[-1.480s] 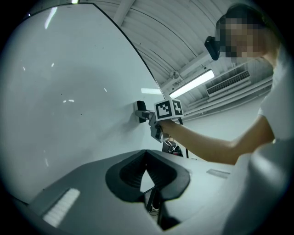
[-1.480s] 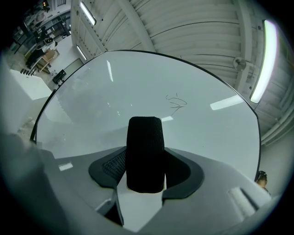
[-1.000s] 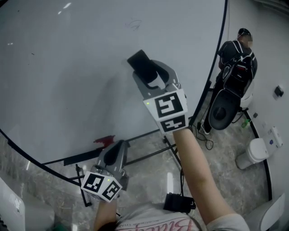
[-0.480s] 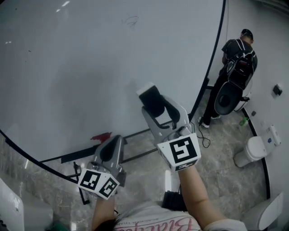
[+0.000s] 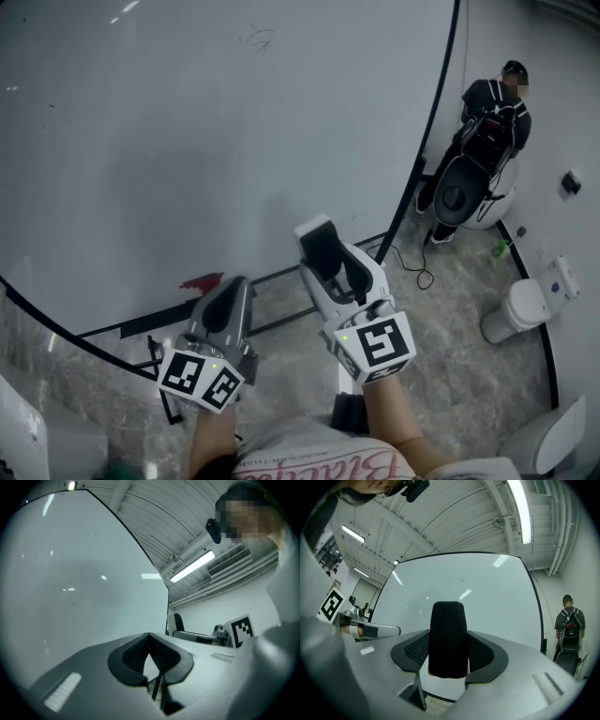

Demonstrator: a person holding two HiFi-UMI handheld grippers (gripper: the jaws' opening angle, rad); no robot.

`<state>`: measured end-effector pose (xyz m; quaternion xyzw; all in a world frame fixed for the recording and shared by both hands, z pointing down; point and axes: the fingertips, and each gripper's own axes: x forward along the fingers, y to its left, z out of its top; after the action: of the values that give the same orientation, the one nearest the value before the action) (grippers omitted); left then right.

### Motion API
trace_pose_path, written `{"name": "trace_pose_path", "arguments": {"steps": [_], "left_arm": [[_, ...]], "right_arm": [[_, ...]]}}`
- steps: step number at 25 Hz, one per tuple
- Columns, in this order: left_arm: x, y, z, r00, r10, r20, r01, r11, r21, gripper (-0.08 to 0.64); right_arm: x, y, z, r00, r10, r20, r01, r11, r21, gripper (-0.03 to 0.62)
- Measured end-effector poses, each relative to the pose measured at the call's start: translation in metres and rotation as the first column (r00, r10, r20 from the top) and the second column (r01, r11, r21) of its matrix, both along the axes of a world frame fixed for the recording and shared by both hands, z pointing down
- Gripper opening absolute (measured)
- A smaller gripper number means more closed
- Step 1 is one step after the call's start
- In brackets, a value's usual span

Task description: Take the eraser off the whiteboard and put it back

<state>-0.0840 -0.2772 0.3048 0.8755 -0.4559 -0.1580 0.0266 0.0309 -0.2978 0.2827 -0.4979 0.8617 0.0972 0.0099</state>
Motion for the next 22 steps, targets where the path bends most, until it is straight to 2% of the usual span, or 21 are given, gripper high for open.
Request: {"name": "trace_pose_path", "arguments": {"steps": [7,15,22], "left_arm": [[0.008,0.004,-0.002,0.998,0.013,0.057,-0.015,0.999,0.034,-0.002],[0.011,0.005,-0.003,0.998,0.012,0.055,-0.014,0.999,0.04,-0.002],[0.014,0.008,-0.003,0.999,0.005,0.053,-0.007,0.999,0.035,-0.002]], "right_arm": [[0.0,0.0,0.009,1.0,0.008,-0.025,-0.008,1.0,-0.007,0.233],[0.005,-0.002,0.014,1.0,-0.001,-0.025,0.001,1.0,-0.019,0.233],[0.009,-0.001,0.003,1.0,0.001,-0.021,0.0,1.0,0.027,0.233]]}}
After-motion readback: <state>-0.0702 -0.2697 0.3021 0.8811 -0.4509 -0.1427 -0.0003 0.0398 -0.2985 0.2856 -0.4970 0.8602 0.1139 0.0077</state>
